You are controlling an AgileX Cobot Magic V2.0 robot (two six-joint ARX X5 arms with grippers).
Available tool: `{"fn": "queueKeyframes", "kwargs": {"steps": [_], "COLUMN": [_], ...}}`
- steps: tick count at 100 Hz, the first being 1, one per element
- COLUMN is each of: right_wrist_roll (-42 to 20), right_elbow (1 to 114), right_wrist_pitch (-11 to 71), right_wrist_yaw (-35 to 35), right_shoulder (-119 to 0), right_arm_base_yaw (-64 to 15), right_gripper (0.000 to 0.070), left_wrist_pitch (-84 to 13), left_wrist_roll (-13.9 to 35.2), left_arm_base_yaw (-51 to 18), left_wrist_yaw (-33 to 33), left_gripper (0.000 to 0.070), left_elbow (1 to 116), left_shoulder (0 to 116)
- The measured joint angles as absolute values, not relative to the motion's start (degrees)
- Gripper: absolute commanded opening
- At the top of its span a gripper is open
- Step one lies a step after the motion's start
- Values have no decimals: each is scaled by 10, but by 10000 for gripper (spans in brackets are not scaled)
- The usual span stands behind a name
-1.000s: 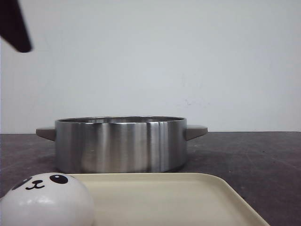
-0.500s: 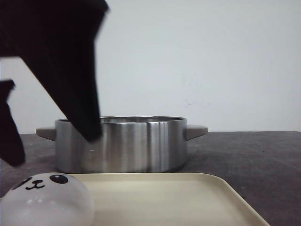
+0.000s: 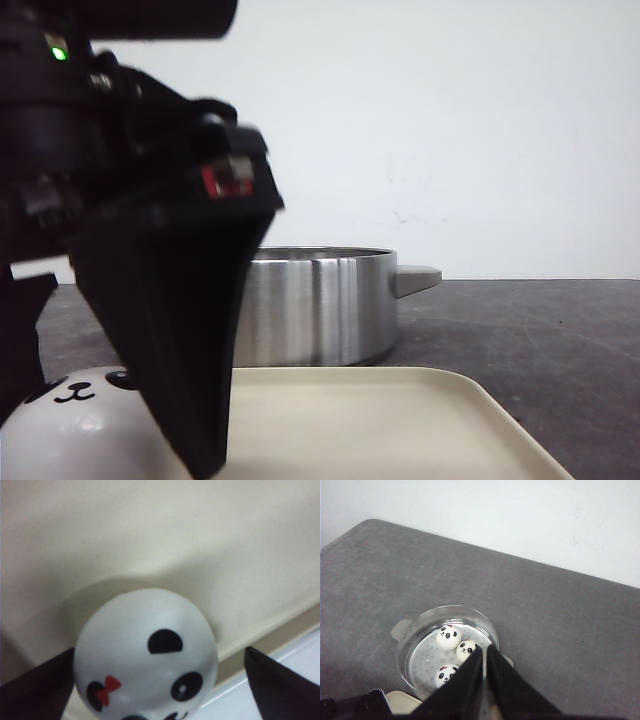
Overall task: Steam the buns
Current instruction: 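Reach the left gripper to the last panda bun and grasp it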
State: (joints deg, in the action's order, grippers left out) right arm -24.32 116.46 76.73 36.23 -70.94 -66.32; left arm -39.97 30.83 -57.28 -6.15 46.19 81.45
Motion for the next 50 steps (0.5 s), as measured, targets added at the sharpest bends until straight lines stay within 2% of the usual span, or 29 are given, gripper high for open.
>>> {"fn": "queueKeyframes", "kwargs": {"steps": [7, 8, 9, 32, 50], "right_wrist_roll": [-243, -243, -243, -243, -243], "right_elbow": [1165, 1165, 1165, 1165, 1165], "right_wrist_pitch": [768, 768, 768, 771, 771], "right_wrist_yaw": [362, 362, 362, 362, 367], "right_shoulder": [-709, -709, -709, -709, -709], "right_arm_base_yaw": [-663, -663, -663, -663, -663], "right_gripper": [3, 3, 3, 3, 3], "left_wrist_pitch": [-398, -397, -396, -386, -400], "left_wrist_roll": [307, 307, 306, 285, 280], "left_arm_base_yaw": [-573, -573, -573, -573, -573], "left_wrist_yaw": [-61, -61, -61, -51, -50], "left_gripper": [50, 9, 0, 10, 10], "left_elbow": [462, 462, 462, 462, 475], "left_shoulder": [816, 816, 816, 804, 735]}}
